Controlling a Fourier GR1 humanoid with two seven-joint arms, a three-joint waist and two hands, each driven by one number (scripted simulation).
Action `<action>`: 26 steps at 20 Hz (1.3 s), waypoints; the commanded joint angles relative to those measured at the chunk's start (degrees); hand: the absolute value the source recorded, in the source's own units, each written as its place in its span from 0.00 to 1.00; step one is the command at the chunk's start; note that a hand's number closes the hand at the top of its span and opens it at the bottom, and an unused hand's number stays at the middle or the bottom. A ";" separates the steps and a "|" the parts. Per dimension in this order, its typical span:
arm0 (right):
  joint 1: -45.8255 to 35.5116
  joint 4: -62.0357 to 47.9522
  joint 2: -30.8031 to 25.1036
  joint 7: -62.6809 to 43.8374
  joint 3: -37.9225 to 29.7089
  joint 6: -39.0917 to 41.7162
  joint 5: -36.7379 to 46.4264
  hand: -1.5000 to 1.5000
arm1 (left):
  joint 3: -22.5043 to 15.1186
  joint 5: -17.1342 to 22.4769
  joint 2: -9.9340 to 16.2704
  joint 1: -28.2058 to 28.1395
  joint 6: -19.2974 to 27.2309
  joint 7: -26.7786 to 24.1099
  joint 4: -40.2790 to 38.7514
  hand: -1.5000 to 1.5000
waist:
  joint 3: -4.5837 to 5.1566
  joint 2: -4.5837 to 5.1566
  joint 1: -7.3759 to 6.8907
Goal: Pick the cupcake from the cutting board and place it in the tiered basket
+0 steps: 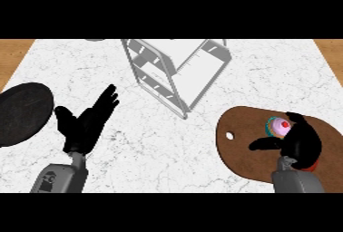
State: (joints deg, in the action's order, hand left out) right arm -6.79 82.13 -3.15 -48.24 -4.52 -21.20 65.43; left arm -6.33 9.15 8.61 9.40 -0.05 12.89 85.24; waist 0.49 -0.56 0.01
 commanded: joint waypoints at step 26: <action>-24.83 -18.30 -31.00 70.64 0.50 46.74 -34.07 1.00 | 0.28 -0.97 -1.35 0.71 -1.33 0.55 -0.44 0.50 | -0.56 1.03 -1.88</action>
State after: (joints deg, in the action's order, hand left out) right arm -25.39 69.01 -30.14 14.59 1.72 17.56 39.75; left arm -6.29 8.52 7.49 10.84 -1.98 13.62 85.10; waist 0.06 0.61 -2.59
